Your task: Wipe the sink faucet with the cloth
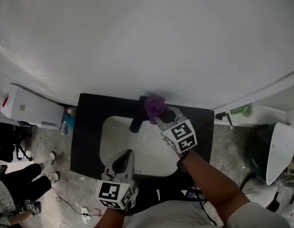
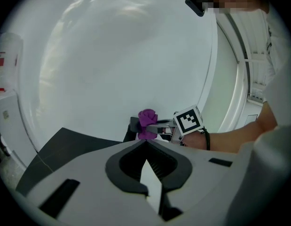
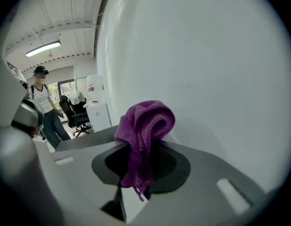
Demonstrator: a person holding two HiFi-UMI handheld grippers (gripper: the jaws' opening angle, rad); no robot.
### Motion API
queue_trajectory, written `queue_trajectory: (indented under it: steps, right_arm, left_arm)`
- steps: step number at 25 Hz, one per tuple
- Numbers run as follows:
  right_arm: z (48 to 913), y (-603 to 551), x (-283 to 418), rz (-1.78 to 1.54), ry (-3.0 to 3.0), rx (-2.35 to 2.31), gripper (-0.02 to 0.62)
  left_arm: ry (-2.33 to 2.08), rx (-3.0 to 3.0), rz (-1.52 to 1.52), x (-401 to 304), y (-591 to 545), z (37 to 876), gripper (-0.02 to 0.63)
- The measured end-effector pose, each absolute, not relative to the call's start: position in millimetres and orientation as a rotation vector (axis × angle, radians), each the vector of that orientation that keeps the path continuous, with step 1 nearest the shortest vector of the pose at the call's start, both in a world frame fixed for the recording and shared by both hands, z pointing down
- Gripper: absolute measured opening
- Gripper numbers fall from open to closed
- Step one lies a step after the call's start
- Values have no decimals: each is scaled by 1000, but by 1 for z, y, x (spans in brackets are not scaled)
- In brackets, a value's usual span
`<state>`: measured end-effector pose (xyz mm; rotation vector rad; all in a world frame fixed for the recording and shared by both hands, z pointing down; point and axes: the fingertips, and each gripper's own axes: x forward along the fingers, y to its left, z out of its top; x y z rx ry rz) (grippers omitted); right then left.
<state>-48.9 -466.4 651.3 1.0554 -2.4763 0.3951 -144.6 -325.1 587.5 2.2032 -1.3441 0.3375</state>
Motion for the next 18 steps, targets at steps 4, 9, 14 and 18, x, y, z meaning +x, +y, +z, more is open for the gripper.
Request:
queue_trajectory:
  steps: [4, 9, 14, 18]
  right_arm:
    - [704, -477, -60, 450, -2399, 1016, 92]
    - [798, -478, -57, 554, -2213, 911, 94]
    - [731, -470, -50, 513, -2292, 951, 94]
    - [600, -470, -52, 351, -2504, 1061, 92]
  left_arm:
    - [-1358, 2195, 348, -145, -321, 583, 8]
    - [-1375, 2203, 373, -151, -312, 582, 8]
    - [-1369, 2218, 350, -151, -303, 570, 8]
    - [-1365, 2244, 323, -145, -297, 556, 8]
